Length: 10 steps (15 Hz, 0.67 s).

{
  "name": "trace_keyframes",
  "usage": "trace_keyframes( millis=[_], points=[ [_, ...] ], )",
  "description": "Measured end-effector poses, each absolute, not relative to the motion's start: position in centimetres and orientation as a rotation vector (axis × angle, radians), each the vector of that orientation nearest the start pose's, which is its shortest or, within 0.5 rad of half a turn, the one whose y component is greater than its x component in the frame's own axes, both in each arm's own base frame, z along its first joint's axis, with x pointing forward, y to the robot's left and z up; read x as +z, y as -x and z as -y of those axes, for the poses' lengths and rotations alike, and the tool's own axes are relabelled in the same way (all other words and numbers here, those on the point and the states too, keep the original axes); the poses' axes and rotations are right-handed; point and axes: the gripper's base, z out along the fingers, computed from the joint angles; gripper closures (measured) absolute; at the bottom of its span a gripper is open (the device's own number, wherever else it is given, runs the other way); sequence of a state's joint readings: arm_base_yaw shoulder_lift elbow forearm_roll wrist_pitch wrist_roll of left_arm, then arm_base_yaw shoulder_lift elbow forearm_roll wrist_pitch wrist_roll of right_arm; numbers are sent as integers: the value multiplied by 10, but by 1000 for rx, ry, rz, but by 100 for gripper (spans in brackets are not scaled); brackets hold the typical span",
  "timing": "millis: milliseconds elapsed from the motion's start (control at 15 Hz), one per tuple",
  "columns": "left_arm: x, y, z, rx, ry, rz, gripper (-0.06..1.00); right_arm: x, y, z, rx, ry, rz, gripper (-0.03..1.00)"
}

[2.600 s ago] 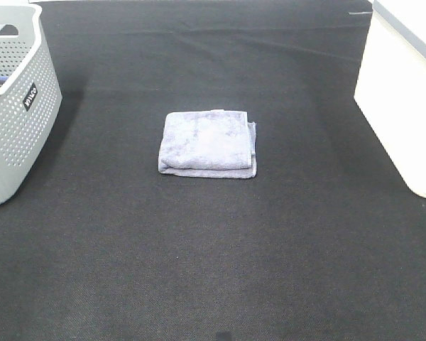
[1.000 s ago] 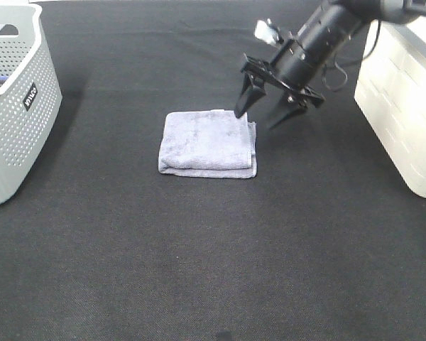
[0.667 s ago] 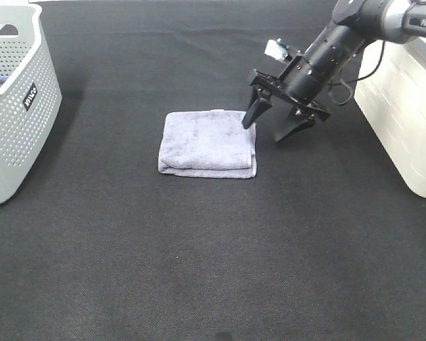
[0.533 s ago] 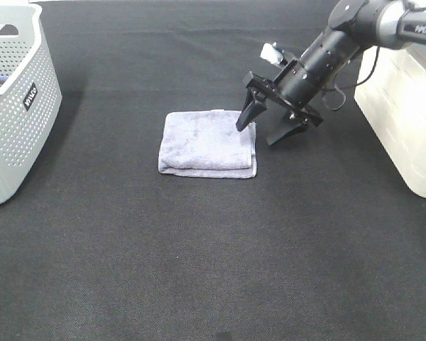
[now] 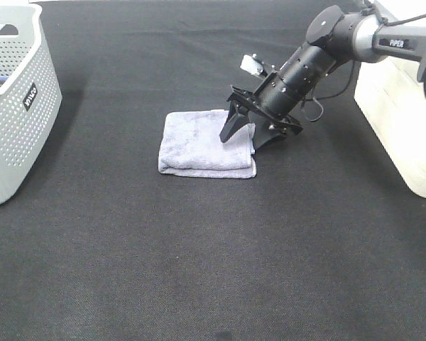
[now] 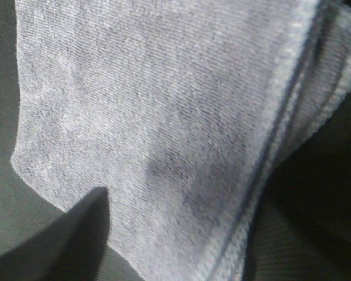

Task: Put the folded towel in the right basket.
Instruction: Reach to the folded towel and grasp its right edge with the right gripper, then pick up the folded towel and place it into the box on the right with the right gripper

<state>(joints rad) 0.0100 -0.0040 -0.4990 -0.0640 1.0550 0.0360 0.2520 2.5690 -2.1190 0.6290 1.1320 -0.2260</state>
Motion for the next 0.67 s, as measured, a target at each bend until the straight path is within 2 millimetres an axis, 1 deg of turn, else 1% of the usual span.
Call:
trace_keyframes(
  millis=[67,133,267,333,467,533,600,667],
  points=[
    [278,5,5,-48,-29,-2034,-2,95,-485,-175,879,324,-2933,48],
    [278,5,5,-48,-29,-2034,-2,94,-486,-175,875,319,-2927,63],
    [278,5,5,-48,-29,-2034,-2,94,-487,-174,872,314,-2922,89],
    [278,5,5,-48,-29,-2034,-2,94,-487,-174,872,314,-2922,92],
    [278,5,5,-48,-29,-2034,-2,94,-486,-174,873,320,-2923,92],
    [278,5,5,-48,-29,-2034,-2,98,-486,-174,870,333,-2913,92],
    [278,5,5,-48,-29,-2034,-2,98,-486,-174,870,333,-2913,92],
    [278,5,5,-48,-29,-2034,-2,108,-486,-174,868,355,-2893,92]
  ],
)
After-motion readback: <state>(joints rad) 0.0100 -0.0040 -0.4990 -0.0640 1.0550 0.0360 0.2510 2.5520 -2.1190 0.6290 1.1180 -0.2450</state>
